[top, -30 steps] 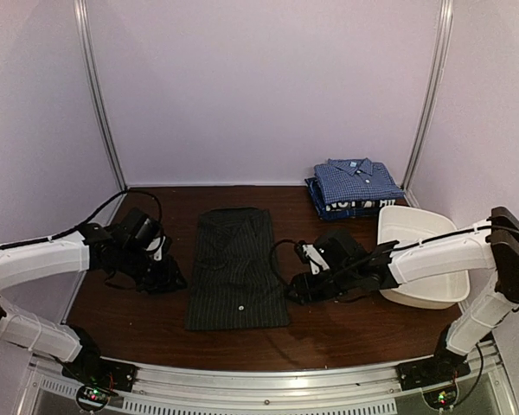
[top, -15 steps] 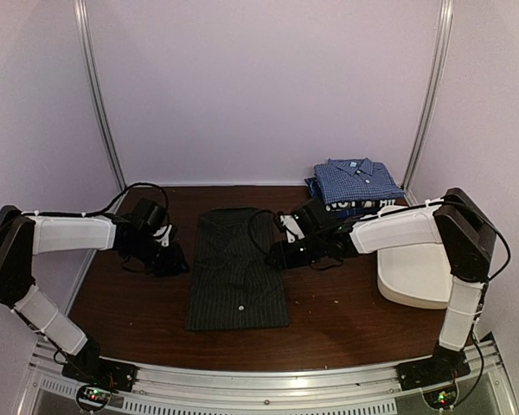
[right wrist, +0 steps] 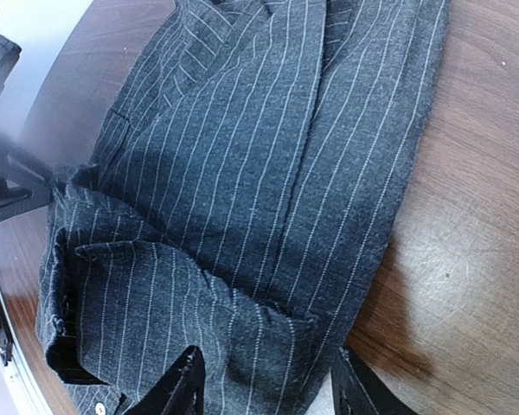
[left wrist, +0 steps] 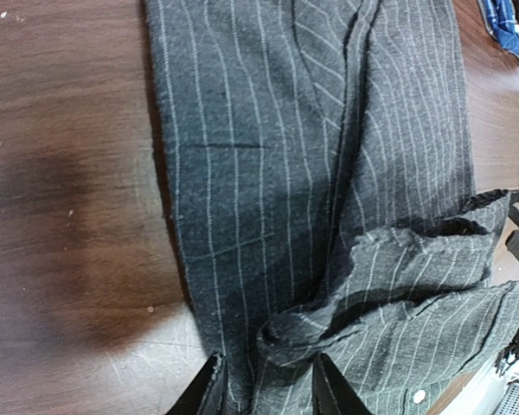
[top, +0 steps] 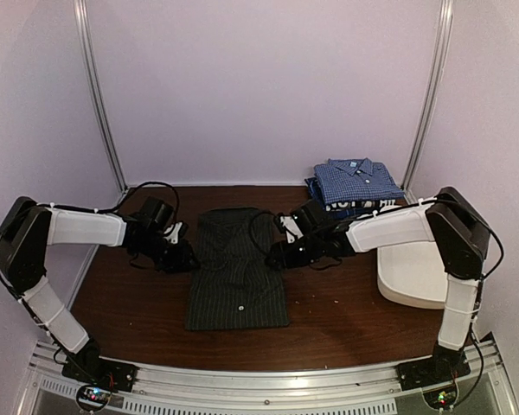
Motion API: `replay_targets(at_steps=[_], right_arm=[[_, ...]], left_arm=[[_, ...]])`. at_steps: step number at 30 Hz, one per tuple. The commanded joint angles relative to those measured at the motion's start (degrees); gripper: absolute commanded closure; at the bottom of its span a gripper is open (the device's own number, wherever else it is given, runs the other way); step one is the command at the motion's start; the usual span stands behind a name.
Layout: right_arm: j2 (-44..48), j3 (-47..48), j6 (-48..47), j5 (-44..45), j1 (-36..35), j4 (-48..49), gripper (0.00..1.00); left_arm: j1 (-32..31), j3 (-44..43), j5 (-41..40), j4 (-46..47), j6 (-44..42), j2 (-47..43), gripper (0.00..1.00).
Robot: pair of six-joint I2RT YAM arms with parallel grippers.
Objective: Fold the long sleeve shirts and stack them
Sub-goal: Smooth out the 2/3-rectangle-folded shirt at the center of the board.
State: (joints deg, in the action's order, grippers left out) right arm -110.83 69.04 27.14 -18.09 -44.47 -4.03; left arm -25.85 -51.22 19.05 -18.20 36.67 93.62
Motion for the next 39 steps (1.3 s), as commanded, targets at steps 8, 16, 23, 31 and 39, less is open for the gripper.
replay_targets(at_steps=[8, 16, 23, 31, 39], right_arm=[[-3.1, 2.5, 0.2, -3.1, 0.5, 2.0, 0.56], [-3.2, 3.7, 0.4, -3.4, 0.5, 1.6, 0.82], [-0.7, 3.6, -0.1, 0.6, 0.5, -0.4, 0.95], [-0.4, 1.7, 1.3, 4.8, 0.5, -0.3, 0.97], [-2.1, 3.1, 0.6, 3.0, 0.5, 0.5, 0.78]], left_arm=[[0.3, -0.9, 4.1, 3.9, -2.3, 0.3, 0.65], [0.3, -2.0, 5.9, 5.1, -2.3, 2.1, 0.8], [0.3, -1.3, 3.5, 4.3, -2.0, 0.6, 1.0], [0.7, -0.2, -1.4, 3.0, 0.4, 0.4, 1.0], [0.7, -0.7, -1.8, 3.3, 0.9, 1.6, 0.89]])
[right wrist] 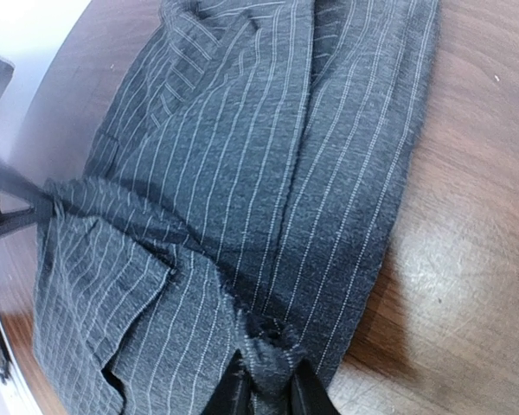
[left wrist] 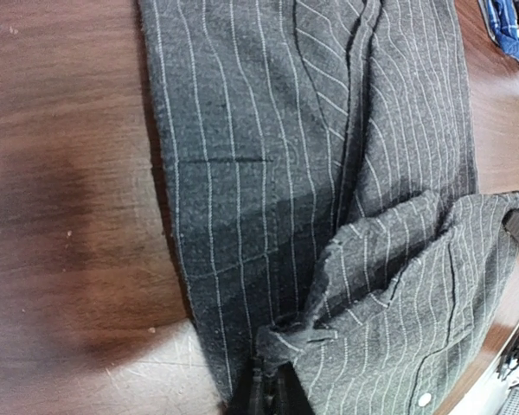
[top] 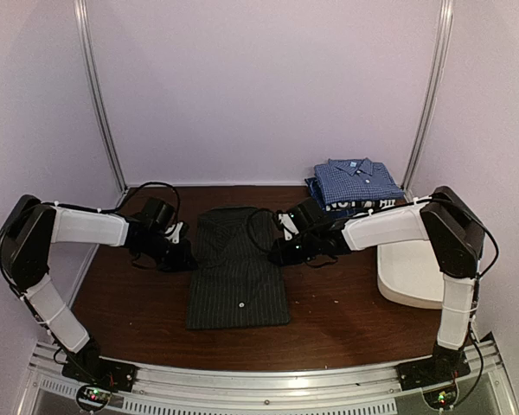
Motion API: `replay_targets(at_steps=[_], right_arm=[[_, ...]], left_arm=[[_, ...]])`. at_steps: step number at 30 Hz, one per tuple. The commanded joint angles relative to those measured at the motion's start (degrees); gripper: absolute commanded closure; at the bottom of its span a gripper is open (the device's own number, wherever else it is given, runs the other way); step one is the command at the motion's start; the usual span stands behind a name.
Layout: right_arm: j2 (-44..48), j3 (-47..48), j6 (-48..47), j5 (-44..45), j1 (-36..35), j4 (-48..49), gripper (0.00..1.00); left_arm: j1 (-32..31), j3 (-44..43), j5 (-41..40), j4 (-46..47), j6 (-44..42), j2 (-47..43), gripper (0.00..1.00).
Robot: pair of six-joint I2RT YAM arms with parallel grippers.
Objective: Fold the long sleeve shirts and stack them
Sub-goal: Smooth out the 2/3-rectangle-folded shirt at the center of the board.
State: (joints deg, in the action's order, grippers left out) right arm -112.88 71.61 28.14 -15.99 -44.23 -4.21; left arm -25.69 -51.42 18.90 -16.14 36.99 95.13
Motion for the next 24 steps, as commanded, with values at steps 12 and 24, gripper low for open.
replay_targets(at_steps=[12, 24], right_arm=[[6.3, 3.4, -3.7, 12.7, -0.8, -9.7, 0.49], [1.3, 9.4, -4.6, 12.8, -10.0, -12.3, 0.47]], left_arm=[[1.7, -3.5, -12.6, -4.7, -0.2, -7.1, 0.57], [-8.6, -5.5, -7.1, -3.4, 2.1, -4.5, 0.79]])
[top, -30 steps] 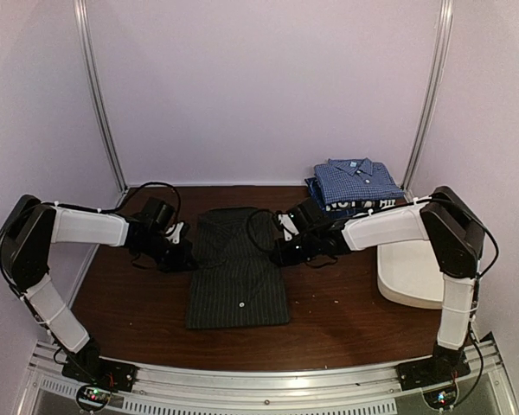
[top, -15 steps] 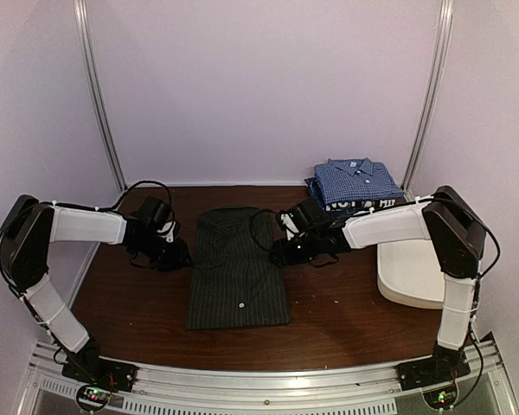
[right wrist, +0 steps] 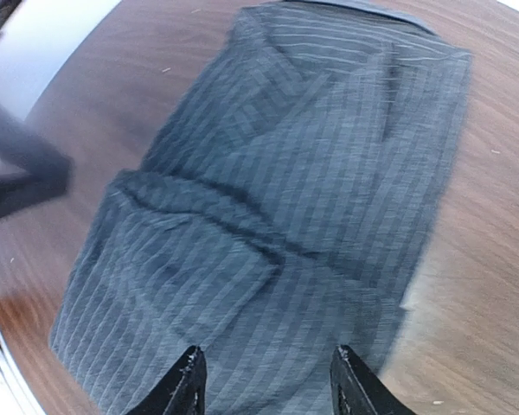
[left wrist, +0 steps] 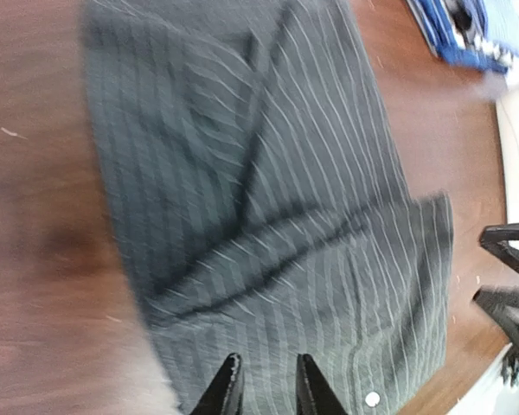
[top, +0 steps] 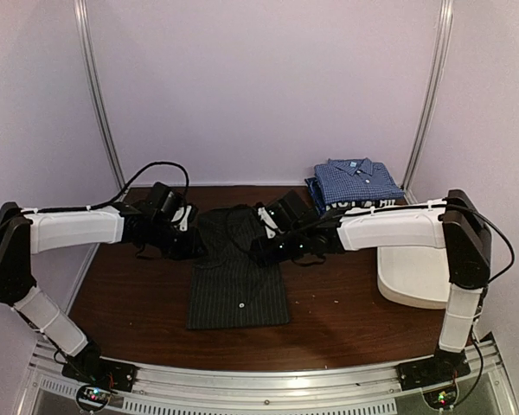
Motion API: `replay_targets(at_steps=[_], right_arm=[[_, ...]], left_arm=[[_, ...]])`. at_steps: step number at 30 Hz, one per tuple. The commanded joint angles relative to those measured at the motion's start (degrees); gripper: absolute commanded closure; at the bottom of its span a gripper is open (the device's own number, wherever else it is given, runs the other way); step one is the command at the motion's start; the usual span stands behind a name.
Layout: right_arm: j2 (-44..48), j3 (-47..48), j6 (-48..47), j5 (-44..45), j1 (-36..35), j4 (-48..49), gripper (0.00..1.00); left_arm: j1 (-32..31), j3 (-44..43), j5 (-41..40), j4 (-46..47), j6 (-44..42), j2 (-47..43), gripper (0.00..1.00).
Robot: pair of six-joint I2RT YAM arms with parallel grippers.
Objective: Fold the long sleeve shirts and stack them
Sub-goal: Smooth out the 2/3-rectangle-folded shirt at the center of the board.
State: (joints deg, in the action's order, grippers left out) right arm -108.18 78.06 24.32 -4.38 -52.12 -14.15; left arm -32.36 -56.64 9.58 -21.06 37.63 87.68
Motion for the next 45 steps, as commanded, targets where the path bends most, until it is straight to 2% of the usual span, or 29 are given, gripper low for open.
replay_targets(at_steps=[1, 9, 16, 25, 29, 40, 43, 45], right_arm=[[-4.7, 3.8, -1.0, 1.5, -2.6, -2.9, 0.45], [-11.4, 9.2, -2.8, 6.2, -3.2, -6.3, 0.35], [-17.2, 15.5, -4.1, 9.7, -3.0, -8.6, 0.28], [-18.8, 16.3, -3.2, 7.7, -1.3, -7.7, 0.19], [-16.7, 13.2, -2.9, 2.9, 0.7, -3.6, 0.17], [-5.1, 7.3, -4.0, 4.1, 2.1, -2.4, 0.14], [-2.0, 3.8, -3.5, 4.1, 2.0, -2.2, 0.17], [-0.8, 1.3, -3.0, 3.8, 1.8, -1.8, 0.22]], left_arm=[[-2.0, -0.1, 2.4, 1.8, 1.8, 3.7, 0.81], [-1.6, -1.1, 0.3, 2.1, 1.5, 10.2, 0.85], [1.1, -1.5, -1.0, 2.8, 0.9, 14.4, 0.88], [2.5, -2.0, -1.5, 3.2, 0.3, 16.5, 0.88], [3.4, -2.3, -1.2, 3.3, 0.2, 17.2, 0.88], [3.9, -2.5, -0.6, 3.3, -0.1, 17.9, 0.88], [3.9, -2.7, -0.3, 3.3, -0.1, 17.8, 0.88], [3.9, -2.8, -0.1, 3.3, 0.0, 17.7, 0.88]])
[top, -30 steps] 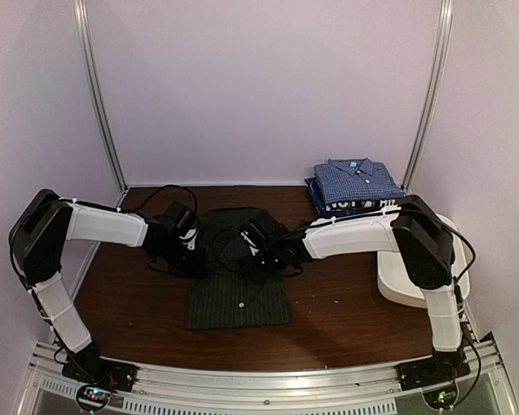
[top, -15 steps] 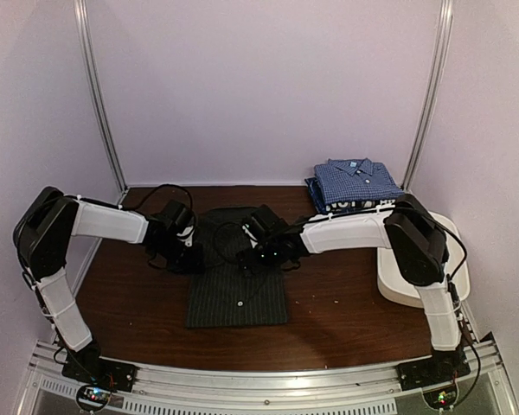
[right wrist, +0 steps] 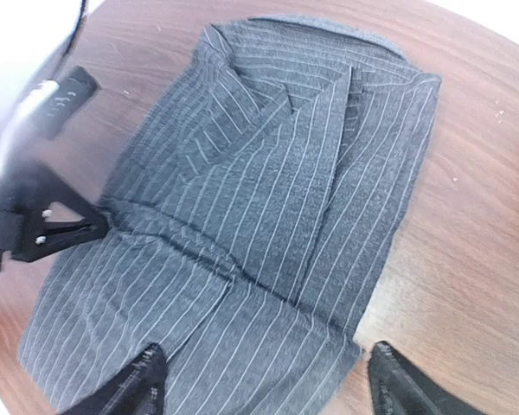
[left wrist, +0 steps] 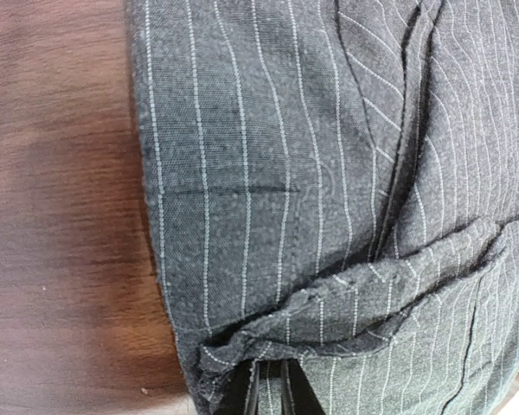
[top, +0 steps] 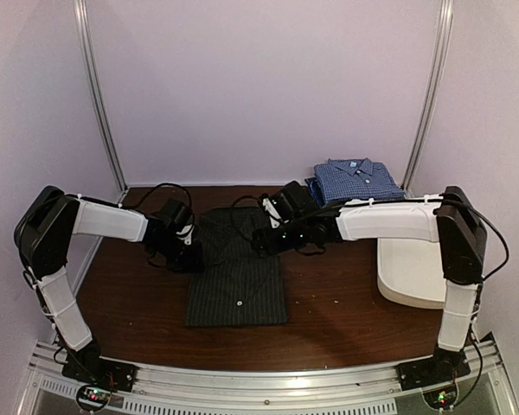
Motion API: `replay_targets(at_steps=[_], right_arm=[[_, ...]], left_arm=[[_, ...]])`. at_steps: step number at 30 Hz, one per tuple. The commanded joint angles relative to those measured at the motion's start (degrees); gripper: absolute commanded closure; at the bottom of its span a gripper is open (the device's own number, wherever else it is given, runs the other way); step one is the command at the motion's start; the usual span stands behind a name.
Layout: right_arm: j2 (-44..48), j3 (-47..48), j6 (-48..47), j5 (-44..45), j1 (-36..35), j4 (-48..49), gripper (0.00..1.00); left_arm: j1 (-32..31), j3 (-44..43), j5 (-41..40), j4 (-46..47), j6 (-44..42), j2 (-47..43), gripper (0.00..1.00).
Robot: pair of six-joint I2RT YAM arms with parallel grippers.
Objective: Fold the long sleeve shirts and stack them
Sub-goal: Smooth out the 2/3-rectangle-folded shirt at the center of the board.
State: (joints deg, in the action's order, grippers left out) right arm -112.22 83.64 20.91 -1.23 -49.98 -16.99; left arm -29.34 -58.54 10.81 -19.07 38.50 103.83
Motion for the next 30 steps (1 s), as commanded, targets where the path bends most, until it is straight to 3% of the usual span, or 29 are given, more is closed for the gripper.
replay_targets(at_steps=[1, 7, 10, 22, 30], right_arm=[[3.9, -5.4, 0.7, 0.4, -0.5, 1.3, 0.26], [3.0, -8.2, 1.4, -1.3, -1.6, 2.3, 0.5], [1.2, -8.3, 1.6, -1.8, -1.7, 3.2, 0.54], [-6.7, -5.3, 2.8, -0.5, 0.6, 3.4, 0.54], [-3.9, -4.5, 1.8, -0.3, 0.7, 2.2, 0.38]], left_arm=[[0.9, -0.9, -1.3, 1.2, -0.8, 1.5, 0.88], [1.0, -1.2, -1.5, 1.3, -0.2, 1.0, 0.88], [1.0, -1.5, -1.8, 1.4, 0.1, 0.6, 0.88], [3.3, -1.4, -3.1, 1.1, -0.4, -0.1, 0.88], [5.0, -2.0, -4.3, -0.3, -1.8, -1.2, 0.85]])
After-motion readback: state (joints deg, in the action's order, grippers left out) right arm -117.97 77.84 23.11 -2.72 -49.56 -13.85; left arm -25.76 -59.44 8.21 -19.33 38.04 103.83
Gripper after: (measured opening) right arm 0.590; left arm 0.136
